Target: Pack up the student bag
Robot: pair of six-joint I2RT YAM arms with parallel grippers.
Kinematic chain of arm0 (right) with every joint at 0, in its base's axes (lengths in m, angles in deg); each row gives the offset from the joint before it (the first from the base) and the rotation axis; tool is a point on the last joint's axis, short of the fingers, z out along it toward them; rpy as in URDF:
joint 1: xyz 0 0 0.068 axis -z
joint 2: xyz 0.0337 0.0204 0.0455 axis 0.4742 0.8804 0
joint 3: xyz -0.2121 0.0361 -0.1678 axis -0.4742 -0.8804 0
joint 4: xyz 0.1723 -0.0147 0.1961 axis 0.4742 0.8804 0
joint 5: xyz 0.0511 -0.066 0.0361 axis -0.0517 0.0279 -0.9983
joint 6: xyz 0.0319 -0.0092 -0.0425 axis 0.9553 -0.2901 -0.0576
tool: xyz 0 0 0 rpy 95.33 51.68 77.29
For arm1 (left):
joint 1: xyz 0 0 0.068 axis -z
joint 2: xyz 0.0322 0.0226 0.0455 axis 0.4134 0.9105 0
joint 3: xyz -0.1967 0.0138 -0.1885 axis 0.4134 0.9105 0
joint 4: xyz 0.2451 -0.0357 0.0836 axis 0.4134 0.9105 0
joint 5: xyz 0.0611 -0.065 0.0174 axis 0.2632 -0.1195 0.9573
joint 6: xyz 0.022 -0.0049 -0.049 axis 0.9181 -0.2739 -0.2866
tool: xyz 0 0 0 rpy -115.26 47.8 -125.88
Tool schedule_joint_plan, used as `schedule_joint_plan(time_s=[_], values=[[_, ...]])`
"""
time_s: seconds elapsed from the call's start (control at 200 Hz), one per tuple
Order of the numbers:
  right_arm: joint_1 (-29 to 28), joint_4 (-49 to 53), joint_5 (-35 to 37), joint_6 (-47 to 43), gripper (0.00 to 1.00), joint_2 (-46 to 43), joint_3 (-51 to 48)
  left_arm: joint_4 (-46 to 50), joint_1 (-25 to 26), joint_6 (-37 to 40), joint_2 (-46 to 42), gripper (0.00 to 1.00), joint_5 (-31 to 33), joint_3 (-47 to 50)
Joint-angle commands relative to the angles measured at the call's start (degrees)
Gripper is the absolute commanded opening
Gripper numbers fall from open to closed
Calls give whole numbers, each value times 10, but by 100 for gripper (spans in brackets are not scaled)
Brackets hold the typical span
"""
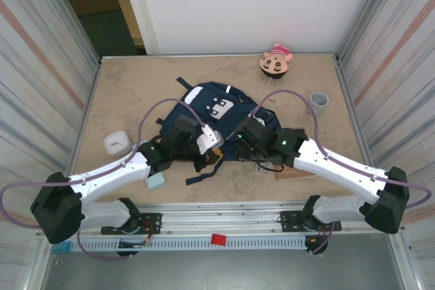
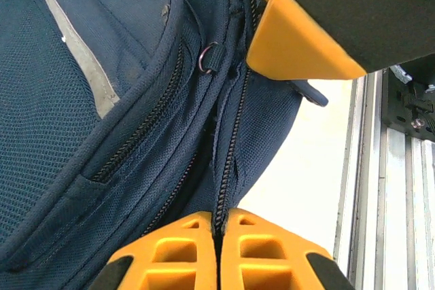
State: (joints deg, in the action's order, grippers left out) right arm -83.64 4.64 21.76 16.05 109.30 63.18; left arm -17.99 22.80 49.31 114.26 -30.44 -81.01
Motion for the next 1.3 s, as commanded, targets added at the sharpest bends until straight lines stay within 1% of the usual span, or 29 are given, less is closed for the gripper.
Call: schedule_joint_plan(time_s=[0.0,0.115,0.276,0.356,0.411,0.436,0.471,0.526,0.551,0.576,0.636,0.671,0.772,0.797,0.947,0.997,1.052,1.077,1.127,1.172,1.238,1.293], values=[[38,105,72,-12,0,2,9,13,-6,19,-35,0,-11,-20],[96,140,70,-47,0,-15,5,43,-21,40,-50,0,-4,-6],[198,132,30,-119,0,-49,-13,72,-49,59,-83,0,-10,16],[235,114,-12,-150,0,-56,-16,81,-59,64,-97,0,-11,22],[244,84,-66,-171,0,-61,-20,80,-64,66,-103,0,-15,24],[245,69,-93,-179,4,-63,-23,78,-65,66,-105,0,-19,24],[245,42,-134,-184,13,-68,-28,75,-66,67,-105,0,-22,23],[246,-1,-205,-182,34,-77,-39,68,-66,68,-105,0,-33,22],[246,-22,-238,-170,40,-82,-45,63,-66,66,-104,0,-39,22],[245,-43,-267,-153,43,-86,-53,58,-66,63,-103,0,-42,22],[240,-109,-335,-103,48,-100,-81,49,-66,58,-102,0,-54,21],[236,-146,-354,-70,50,-107,-100,43,-66,58,-100,0,-60,23],[235,-250,-372,2,55,-123,-148,38,-66,61,-95,0,-65,28],[238,-270,-373,14,56,-123,-155,37,-66,63,-93,2,-66,30],[252,-324,-384,52,57,-84,-162,52,-51,98,-86,3,-62,27],[252,-350,-384,61,55,-74,-161,57,-46,108,-82,3,-63,24],[252,-384,-383,68,40,-64,-159,67,-42,116,-78,6,-62,18],[252,-392,-382,69,32,-60,-156,71,-39,120,-76,10,-59,14],[249,-405,-383,62,18,-55,-143,81,-32,119,-74,23,-46,4],[245,-407,-384,46,10,-53,-130,90,-30,109,-75,39,-32,-12],[238,-400,-390,19,4,-50,-109,97,-27,81,-75,57,-2,-45],[231,-398,-397,2,3,-49,-98,102,-26,63,-74,66,11,-73]])
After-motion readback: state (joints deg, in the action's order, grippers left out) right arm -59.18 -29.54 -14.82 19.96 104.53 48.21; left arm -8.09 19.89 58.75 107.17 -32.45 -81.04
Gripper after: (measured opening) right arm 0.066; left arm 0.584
